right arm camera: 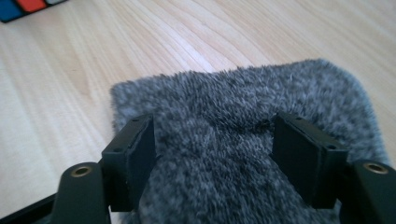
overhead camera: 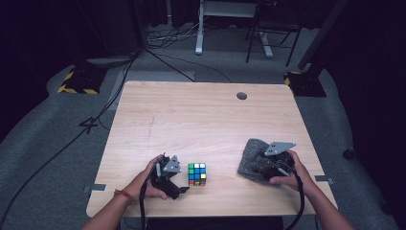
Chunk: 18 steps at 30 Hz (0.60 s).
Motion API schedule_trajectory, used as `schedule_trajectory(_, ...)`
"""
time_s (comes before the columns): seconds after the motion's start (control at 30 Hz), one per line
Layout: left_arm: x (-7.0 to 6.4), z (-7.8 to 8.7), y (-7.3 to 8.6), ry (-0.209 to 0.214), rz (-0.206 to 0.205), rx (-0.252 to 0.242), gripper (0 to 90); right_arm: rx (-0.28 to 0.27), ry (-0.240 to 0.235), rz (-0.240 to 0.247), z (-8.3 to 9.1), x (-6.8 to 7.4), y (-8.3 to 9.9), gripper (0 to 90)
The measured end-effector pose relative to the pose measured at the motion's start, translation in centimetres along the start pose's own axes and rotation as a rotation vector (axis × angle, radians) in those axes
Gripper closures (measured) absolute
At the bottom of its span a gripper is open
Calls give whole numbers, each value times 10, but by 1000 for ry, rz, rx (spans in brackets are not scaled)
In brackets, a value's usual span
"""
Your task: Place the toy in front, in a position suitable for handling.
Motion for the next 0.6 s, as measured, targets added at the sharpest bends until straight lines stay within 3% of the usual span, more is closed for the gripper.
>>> schedule_trajectory(0.03, 0, -1, -1, 1, -4, 4, 6, -6, -1, -22, -3, -1, 4, 299)
schedule_trajectory(0.1, 0, -3, -4, 4, -5, 1, 6, 30, 21, 0, -10, -3, 16, 286)
schedule_trajectory(0.2, 1, -6, -8, 18, -16, -1, 21, -6, -11, -65, -12, -8, 21, 276)
schedule_trajectory(0.33, 1, -11, -14, 19, -15, -7, 38, -23, -18, -49, -11, -11, 23, 302)
schedule_trajectory(0.6, -6, -18, -25, 52, -54, -30, 132, -13, -18, -49, -5, -11, 25, 584)
Point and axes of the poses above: each handheld gripper's, and its own axes: z roughly backward along the jaws, y roughly out of its underside, x roughly to its left, the point moved 9 cm from there along -z, roughly forward along the jaws
